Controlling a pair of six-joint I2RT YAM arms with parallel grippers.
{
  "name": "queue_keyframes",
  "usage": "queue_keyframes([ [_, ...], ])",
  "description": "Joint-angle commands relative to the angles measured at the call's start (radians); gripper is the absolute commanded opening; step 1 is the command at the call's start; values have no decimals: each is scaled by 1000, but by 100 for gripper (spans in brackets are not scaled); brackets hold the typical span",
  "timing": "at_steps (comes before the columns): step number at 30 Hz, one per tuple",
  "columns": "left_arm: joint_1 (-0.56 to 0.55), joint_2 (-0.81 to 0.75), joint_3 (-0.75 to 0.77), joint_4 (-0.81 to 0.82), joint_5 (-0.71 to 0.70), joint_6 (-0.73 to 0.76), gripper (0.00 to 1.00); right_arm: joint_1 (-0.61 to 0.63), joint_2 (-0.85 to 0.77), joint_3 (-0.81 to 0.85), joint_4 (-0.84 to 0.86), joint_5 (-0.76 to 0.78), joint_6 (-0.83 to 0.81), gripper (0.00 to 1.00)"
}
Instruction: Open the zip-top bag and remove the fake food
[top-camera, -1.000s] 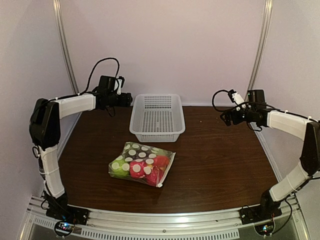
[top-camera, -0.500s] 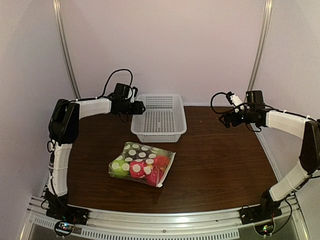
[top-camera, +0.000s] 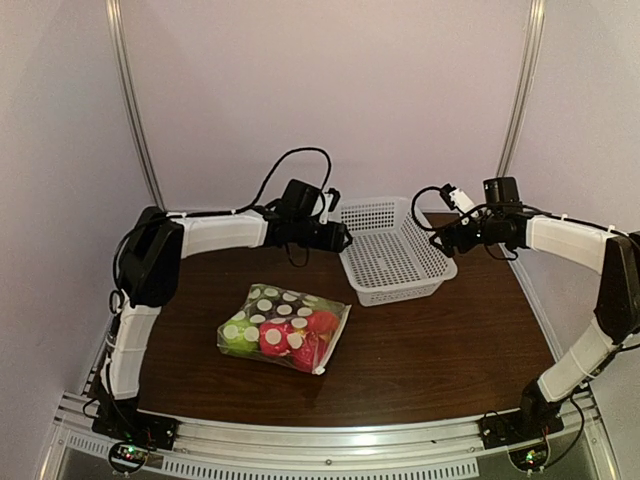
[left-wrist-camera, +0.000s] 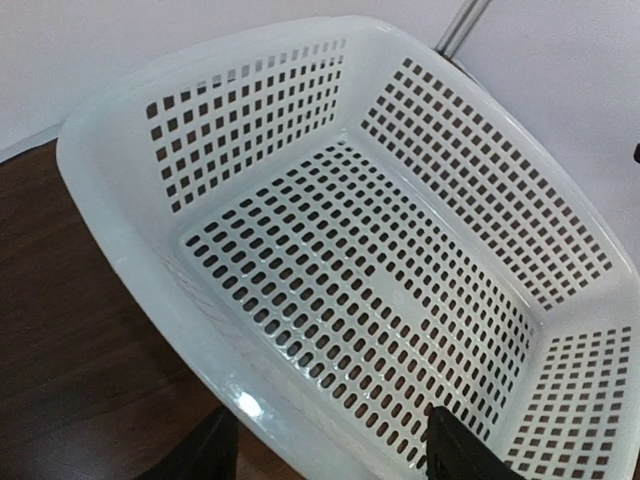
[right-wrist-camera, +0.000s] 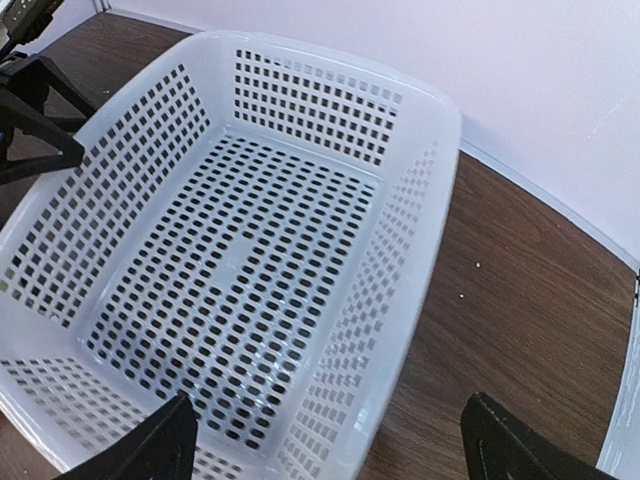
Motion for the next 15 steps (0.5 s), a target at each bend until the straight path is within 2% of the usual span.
queue_keyframes([
  [1, -47, 38, 72, 49, 25, -12, 66, 23, 13, 44, -43, -49, -41, 92],
  [3, -49, 15, 110, -34, -5, 12, 67, 34, 27, 54, -47, -45, -59, 91],
  [5, -49, -59, 85, -93, -67, 78, 69, 42, 52, 63, -55, -40, -82, 89],
  [7, -50, -172, -7, -99, -115, 142, 72, 48, 78, 73, -77, -31, -112, 84],
  [11, -50, -379, -202, -142, -126, 231, 73, 55, 103, 84, -161, 0, -163, 73],
  [15, -54, -572, -383, -173, -59, 287, 72, 58, 35, 7, -217, 11, -211, 68],
])
